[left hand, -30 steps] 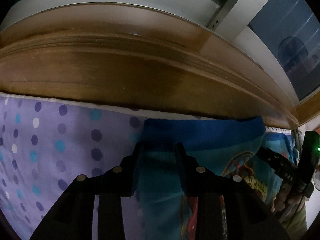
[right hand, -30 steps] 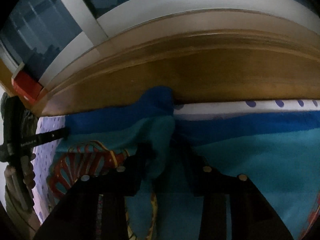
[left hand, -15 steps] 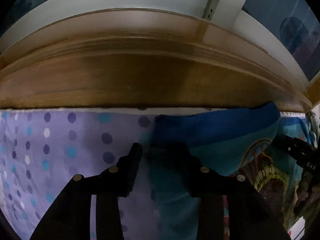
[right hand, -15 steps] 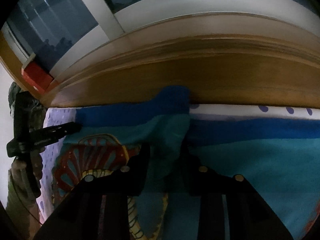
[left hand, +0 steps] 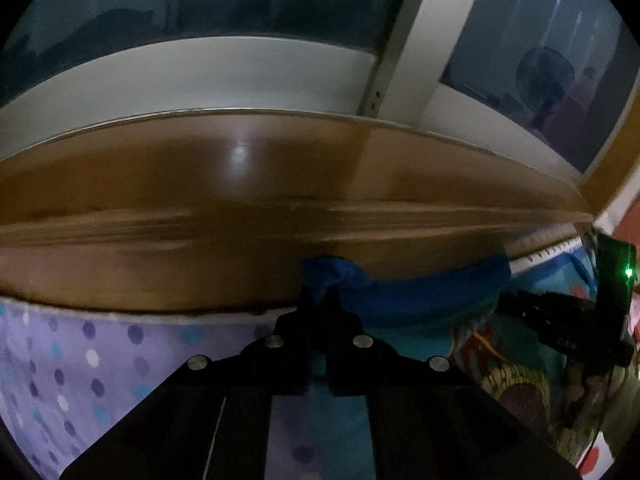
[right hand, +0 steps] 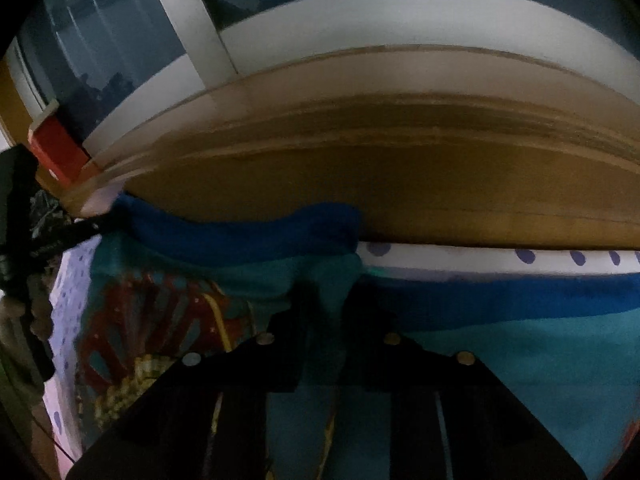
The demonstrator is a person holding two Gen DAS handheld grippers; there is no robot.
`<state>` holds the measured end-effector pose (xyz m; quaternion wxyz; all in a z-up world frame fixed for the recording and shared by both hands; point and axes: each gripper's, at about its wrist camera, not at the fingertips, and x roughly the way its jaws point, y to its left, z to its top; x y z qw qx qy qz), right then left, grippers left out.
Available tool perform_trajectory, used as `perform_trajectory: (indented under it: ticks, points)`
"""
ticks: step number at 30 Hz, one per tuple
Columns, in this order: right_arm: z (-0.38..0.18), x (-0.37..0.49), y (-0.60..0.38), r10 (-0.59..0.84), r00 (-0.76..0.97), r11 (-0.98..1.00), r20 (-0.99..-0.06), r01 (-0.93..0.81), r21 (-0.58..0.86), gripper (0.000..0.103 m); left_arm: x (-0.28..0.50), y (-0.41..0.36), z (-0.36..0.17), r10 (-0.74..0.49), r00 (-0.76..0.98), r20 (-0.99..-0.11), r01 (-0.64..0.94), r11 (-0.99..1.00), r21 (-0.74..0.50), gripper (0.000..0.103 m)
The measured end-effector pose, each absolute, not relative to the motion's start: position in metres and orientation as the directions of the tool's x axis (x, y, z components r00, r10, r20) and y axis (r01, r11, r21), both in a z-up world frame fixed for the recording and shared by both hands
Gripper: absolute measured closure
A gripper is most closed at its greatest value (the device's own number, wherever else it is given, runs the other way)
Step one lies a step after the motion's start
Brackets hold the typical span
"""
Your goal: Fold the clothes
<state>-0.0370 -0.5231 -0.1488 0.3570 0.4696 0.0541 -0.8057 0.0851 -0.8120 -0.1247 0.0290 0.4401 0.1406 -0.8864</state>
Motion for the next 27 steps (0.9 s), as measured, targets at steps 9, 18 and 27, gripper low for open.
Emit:
perform_trajectory:
  ticks: [9,18,27]
  points:
    - [-0.139,-0.027,-0.513,-0.521,-0.338,-0.748,-0.784,0.623,0.229,0.086,0.139,-0.855,-0.128,0.161,-0.609,-0.776,0.291,-0.865,-0.408,0.078]
    - [-0.091,0.041,-0.462,-0.564,-0.32,-0.702,-0.761,0.672,0.238,0.066,0.264,-0.779,-0.125,0.225,-0.51,-0.83,0.281,-0.869,-0.408,0.076]
    - [-0.104,0.154,-0.401,-0.515,-0.242,-0.709,-0.823,0.66,0.25,0.066,0.354,-0.696,-0.127,0.255,-0.388,-0.886,0.118,-0.939,-0.322,0.076]
